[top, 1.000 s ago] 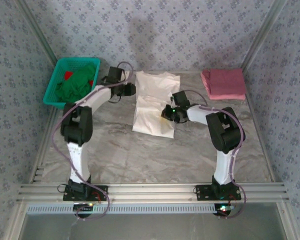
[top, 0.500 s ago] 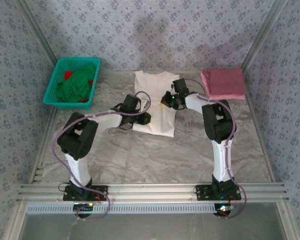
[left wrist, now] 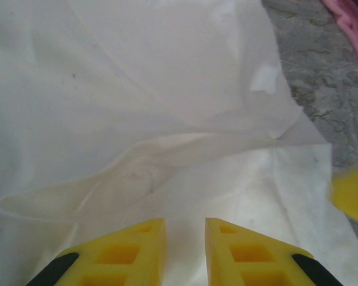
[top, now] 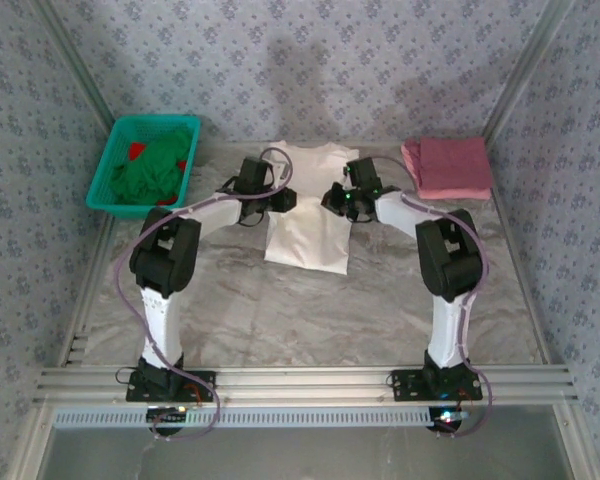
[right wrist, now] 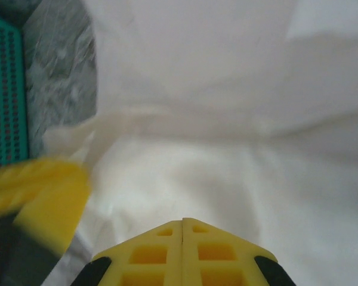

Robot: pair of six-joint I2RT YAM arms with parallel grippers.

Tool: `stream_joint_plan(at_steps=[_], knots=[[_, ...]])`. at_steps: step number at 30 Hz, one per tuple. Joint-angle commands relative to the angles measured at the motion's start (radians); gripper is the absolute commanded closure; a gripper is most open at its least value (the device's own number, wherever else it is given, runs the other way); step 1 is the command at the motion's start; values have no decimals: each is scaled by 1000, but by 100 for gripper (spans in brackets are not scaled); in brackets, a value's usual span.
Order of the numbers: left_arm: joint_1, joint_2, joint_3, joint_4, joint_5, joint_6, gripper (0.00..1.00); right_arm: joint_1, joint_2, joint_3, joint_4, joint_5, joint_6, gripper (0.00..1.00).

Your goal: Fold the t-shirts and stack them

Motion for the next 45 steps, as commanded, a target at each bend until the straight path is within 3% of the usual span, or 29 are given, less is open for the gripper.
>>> stream_joint_plan(at_steps=[1,6,11,16,23,31,37,42,45], knots=[[5,45,-9,-14,22,-5,76,38,-65,-131,46,8,10,100],[22,-102,-171,29,-55,-83,67,54,-192,-316,104,-10,4,100],[7,-411,-422,76,-226,-144,56,58,-297,-427,96,-57,-25,95],[-6,-562,-525,26,-299,-109,54,58,-306,-498,125,-63,-32,94],[-98,-481,-502,44,-194,-23,52,58,-219,-452,142,-26,-30,93],[-116,-281,-515,100,-197,-119,57,29,-124,-472,182,-7,24,94],[-114,-369,-628,90,-233,-177,57,22,-217,-547,145,-12,23,94],[-96,-511,-627,-15,-235,-192,53,20,-373,-566,51,-22,38,80],[-67,-531,-606,-82,-144,-221,46,3,-420,-556,-48,-29,37,64]])
